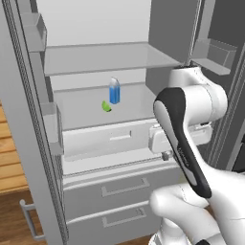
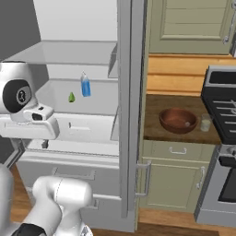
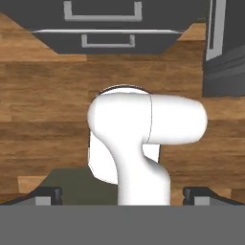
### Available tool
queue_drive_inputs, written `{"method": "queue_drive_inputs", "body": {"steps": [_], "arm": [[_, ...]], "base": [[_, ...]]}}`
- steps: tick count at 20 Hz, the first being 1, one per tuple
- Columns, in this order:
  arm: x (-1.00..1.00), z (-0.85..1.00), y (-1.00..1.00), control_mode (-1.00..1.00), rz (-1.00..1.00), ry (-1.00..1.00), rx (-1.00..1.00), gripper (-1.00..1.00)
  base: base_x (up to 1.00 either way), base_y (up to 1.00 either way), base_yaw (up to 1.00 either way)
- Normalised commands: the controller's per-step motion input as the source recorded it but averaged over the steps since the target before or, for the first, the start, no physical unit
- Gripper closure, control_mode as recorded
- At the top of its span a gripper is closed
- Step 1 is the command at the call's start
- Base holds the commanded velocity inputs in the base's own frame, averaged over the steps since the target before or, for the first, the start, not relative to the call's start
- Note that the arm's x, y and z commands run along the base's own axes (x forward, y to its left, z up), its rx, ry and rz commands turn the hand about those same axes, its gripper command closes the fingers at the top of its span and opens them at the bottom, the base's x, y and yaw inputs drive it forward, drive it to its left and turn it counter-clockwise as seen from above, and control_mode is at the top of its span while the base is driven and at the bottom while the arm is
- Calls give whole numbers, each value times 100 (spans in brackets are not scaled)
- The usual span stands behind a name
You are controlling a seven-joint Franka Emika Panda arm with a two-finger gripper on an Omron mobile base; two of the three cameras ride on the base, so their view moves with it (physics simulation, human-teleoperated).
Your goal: Grab a lemon wedge from the fridge and one ice cube from the ice bowl, and put them in the glass of lemonade.
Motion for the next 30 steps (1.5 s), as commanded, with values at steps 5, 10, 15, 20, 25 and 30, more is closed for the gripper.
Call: {"method": "queue_drive_inputs", "body": {"steps": [5,10,15,20,25,30], "arm": [[0,0,0,100,0,0,0,-100],[0,0,0,100,0,0,0,-100],[3,0,0,-100,0,0,0,-100],[2,-4,-12,-100,0,1,0,-100],[-19,0,-9,-100,0,-6,2,-100],[-38,5,-4,-100,-1,-24,13,-100]], "base": [[85,58,0],[26,46,-1],[33,-12,0],[0,0,0],[0,0,0],[0,0,0]]}}
